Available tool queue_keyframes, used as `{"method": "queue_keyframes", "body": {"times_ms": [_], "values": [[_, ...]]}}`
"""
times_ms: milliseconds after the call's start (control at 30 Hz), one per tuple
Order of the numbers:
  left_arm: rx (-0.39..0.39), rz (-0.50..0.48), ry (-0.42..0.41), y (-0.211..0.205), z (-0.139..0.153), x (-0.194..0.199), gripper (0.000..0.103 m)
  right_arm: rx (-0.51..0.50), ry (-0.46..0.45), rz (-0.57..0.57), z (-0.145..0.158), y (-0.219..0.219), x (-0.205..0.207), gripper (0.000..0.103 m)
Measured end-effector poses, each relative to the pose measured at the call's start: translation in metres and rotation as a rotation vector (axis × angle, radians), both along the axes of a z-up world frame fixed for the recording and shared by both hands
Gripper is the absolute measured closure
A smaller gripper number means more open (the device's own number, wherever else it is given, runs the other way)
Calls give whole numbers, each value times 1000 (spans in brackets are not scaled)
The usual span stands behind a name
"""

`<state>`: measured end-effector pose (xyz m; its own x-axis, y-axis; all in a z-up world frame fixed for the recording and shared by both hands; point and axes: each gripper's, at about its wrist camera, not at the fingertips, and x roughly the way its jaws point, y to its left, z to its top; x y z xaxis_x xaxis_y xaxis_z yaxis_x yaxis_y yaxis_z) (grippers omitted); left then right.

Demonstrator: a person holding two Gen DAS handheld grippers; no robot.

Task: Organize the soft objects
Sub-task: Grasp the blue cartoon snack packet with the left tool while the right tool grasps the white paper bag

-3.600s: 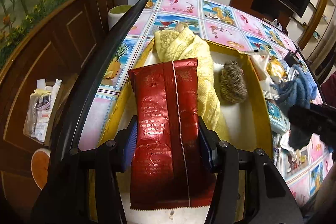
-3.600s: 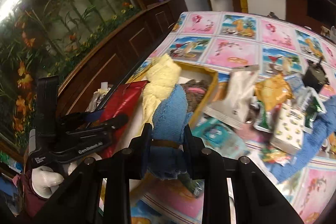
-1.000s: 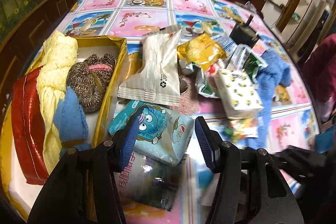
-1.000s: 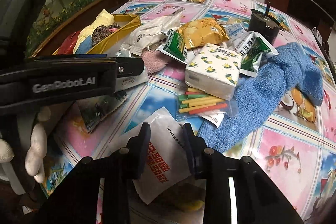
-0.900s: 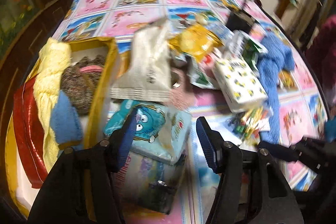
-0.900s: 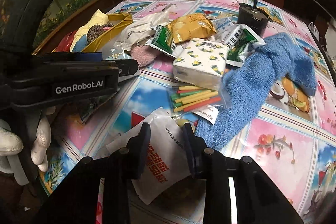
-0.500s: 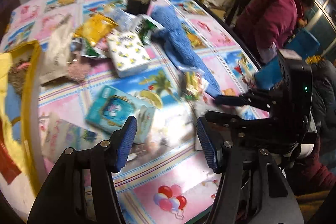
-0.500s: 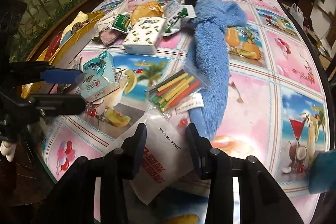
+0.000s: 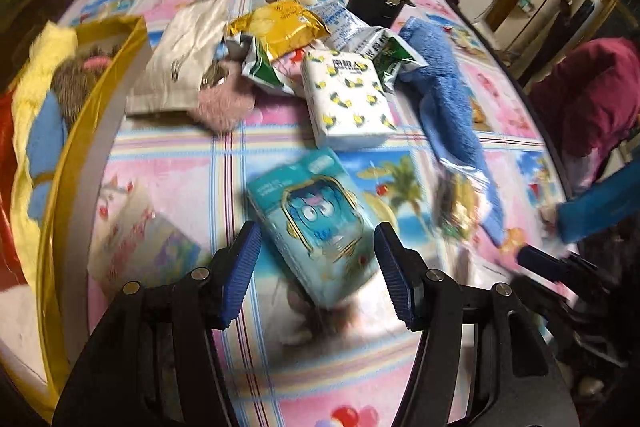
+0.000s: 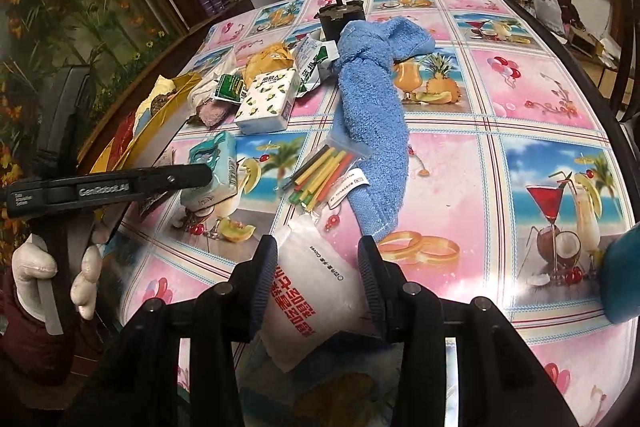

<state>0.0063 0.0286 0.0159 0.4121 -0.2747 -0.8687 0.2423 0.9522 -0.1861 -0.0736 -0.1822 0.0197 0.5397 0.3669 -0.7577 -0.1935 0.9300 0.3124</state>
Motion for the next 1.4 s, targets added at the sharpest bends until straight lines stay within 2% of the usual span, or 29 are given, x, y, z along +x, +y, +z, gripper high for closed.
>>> {"method": "queue_keyframes", "body": {"times_ms": [67, 133, 167, 233, 333, 433, 500, 567, 633, 733, 800, 867, 900, 967, 1000, 1033, 1167, 1233, 1400], "values": [[6, -68, 16, -13, -4, 0, 44, 3, 1, -4, -1, -3, -3, 61], [-13, -210, 31, -32, 0, -12, 44, -1, 2, -11, -2, -5, -7, 61], [-22, -233, 31, -35, 3, -17, 44, -3, 1, -16, -2, -8, -10, 61], [-33, -225, 5, -32, 12, -23, 44, -1, 1, -26, -2, -13, -13, 61], [-62, -160, 13, -20, 15, -19, 44, 13, -4, -36, -2, -19, -19, 61], [-38, -114, 17, -21, 8, -12, 44, 33, 6, -31, -4, -17, -20, 60], [-19, -124, 11, -29, 3, -11, 44, 39, 8, -15, -6, -9, -19, 58], [27, -152, -11, -41, -2, -11, 44, 30, 3, 11, -7, 0, -19, 52], [61, -178, -47, -53, -5, -11, 37, -3, -11, 41, -8, 10, -18, 41], [85, -198, -61, -61, -10, -9, 24, -67, -28, 85, -11, 22, -13, 39], [113, -226, -71, -66, -11, -12, 23, -107, -29, 106, -13, 28, -9, 39], [178, -261, -102, -74, -14, -17, 23, -132, -40, 129, -12, 31, -7, 39], [175, -270, -112, -75, -15, -18, 23, -148, -49, 144, -11, 34, -7, 39], [163, -272, -111, -74, -15, -18, 26, -172, -53, 169, -12, 39, -6, 37], [151, -274, -127, -72, -13, -19, 44, -184, -53, 186, -12, 42, -6, 36], [141, -284, -137, -71, -11, -20, 54, -198, -55, 204, -12, 45, -6, 36], [112, -278, -130, -66, -10, -21, 55, -260, -56, 292, -15, 57, -9, 32], [95, -272, -129, -63, -10, -21, 55, -313, -39, 335, -21, 62, -8, 23], [22, -244, -102, -53, -7, -21, 55, -342, -26, 356, -22, 65, -7, 22]]}}
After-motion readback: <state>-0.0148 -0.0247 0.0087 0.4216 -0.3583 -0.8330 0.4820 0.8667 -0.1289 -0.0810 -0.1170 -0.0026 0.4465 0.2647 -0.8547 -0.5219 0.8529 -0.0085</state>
